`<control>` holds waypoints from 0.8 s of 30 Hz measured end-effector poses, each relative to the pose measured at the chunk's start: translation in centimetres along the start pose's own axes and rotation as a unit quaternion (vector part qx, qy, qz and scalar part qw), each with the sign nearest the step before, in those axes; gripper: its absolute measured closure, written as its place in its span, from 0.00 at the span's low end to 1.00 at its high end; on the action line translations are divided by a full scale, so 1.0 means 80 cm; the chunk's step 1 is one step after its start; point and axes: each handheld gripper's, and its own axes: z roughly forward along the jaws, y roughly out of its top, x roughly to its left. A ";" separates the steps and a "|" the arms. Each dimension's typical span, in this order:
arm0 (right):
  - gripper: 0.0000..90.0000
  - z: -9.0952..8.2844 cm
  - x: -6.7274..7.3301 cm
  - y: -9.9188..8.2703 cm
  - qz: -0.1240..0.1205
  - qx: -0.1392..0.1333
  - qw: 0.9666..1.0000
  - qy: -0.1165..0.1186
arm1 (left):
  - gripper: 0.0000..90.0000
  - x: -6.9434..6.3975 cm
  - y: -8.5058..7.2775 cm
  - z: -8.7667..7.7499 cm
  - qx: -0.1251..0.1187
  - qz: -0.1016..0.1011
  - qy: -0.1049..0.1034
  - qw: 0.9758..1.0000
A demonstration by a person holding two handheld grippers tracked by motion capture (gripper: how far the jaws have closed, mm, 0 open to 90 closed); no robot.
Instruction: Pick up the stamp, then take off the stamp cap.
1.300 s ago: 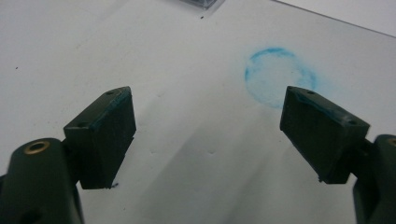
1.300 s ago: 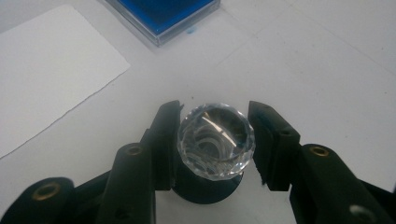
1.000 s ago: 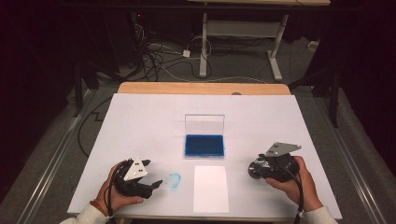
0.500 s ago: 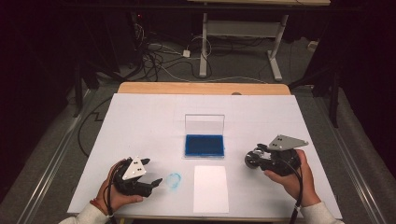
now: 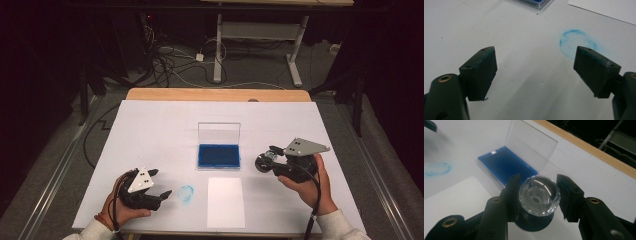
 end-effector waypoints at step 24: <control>0.64 0.039 0.035 0.062 -0.017 -0.070 0.996 0.050 | 0.22 -0.005 0.026 0.015 -0.012 0.009 -0.021 1.000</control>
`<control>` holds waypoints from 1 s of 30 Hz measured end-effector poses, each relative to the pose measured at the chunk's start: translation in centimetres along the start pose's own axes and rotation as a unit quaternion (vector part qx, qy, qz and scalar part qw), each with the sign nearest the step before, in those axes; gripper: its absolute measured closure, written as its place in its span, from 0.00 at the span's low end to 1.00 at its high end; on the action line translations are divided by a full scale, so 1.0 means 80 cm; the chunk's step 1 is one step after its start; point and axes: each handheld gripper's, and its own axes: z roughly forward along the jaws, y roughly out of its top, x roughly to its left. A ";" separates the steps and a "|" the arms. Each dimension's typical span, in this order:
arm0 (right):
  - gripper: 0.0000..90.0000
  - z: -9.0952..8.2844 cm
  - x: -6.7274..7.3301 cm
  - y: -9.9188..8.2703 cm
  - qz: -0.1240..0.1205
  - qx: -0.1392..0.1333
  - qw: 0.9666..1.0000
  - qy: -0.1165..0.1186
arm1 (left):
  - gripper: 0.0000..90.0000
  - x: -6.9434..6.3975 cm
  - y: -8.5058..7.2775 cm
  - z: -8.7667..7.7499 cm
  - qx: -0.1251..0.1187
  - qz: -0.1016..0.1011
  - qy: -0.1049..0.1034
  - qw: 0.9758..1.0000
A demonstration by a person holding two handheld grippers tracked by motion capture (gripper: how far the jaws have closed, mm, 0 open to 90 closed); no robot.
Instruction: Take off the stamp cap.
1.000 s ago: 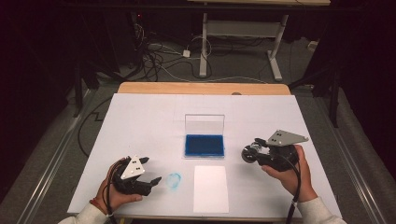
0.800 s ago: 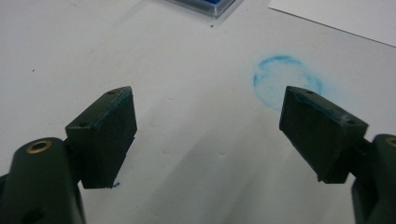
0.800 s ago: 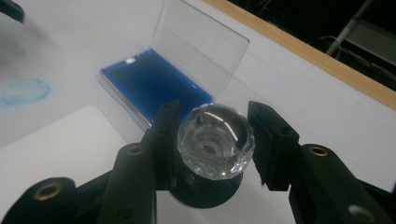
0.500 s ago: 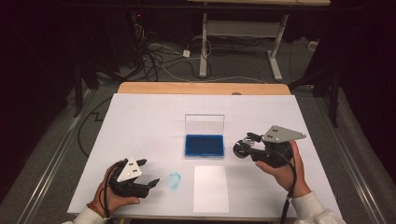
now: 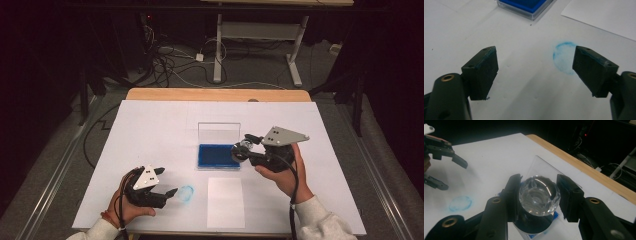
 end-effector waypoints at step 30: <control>0.64 0.039 0.084 0.017 -0.007 -0.029 0.992 0.126 | 0.25 -0.047 0.082 0.040 -0.064 0.053 -0.012 0.996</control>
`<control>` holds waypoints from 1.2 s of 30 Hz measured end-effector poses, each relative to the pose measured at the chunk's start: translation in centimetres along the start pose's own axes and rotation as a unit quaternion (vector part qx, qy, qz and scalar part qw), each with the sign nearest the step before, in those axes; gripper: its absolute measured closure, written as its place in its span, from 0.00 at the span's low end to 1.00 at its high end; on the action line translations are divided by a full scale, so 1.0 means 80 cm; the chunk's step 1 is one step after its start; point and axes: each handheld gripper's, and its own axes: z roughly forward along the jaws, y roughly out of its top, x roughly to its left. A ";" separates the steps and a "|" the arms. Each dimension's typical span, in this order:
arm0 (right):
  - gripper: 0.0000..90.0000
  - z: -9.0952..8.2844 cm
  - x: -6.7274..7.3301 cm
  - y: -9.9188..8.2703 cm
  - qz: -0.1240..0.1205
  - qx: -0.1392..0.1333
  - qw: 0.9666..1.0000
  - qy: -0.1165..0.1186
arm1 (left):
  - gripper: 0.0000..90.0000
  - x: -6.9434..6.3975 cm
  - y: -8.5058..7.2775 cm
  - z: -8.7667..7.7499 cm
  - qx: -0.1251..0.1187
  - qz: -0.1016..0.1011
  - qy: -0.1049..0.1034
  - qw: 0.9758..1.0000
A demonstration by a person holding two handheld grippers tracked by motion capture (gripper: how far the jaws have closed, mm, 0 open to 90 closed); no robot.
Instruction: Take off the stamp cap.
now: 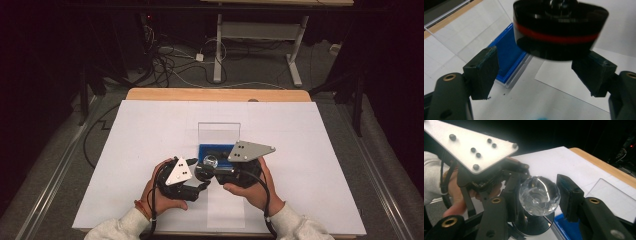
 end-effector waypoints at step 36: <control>0.64 0.006 0.002 -0.014 0.009 0.005 1.000 0.010 | 0.41 -0.010 0.007 -0.007 0.019 0.033 -0.007 0.999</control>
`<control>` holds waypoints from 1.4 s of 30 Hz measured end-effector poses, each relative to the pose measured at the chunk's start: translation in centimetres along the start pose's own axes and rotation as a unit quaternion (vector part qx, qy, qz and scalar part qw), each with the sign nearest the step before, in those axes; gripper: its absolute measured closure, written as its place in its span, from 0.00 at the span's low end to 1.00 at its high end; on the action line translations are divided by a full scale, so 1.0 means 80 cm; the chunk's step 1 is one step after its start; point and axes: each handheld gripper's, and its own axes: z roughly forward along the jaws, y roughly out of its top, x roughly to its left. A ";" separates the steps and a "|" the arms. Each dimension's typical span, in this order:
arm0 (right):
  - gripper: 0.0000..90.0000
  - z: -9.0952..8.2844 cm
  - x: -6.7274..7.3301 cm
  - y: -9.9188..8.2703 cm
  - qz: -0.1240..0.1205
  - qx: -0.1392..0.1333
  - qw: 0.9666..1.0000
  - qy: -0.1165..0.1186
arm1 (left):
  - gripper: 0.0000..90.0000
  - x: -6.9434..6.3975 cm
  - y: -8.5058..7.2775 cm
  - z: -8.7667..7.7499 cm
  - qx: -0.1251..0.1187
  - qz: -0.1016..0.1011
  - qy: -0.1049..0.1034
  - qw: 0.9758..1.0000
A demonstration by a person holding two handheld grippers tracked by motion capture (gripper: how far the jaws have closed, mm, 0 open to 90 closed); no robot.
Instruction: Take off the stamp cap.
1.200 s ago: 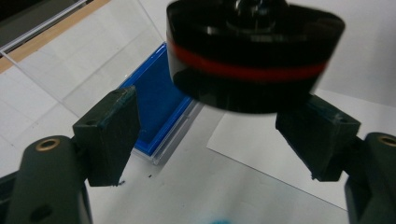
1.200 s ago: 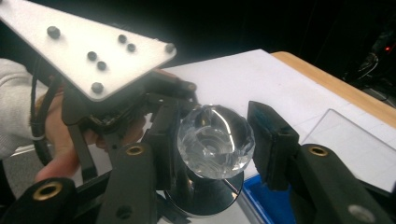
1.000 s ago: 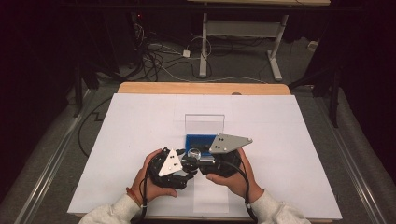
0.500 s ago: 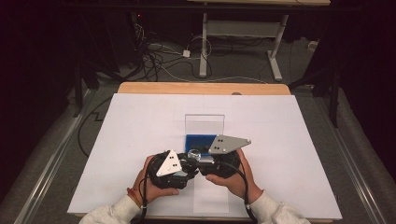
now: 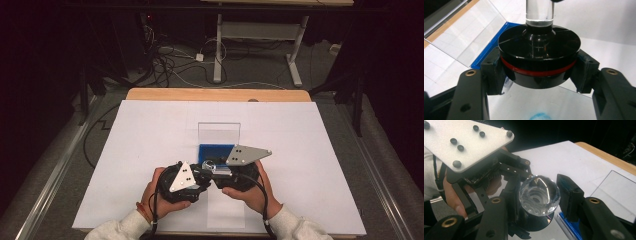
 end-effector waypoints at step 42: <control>0.64 -0.003 0.020 -0.036 -0.001 -0.007 1.000 -0.020 | 0.41 -0.001 -0.013 0.016 0.024 -0.004 -0.079 0.997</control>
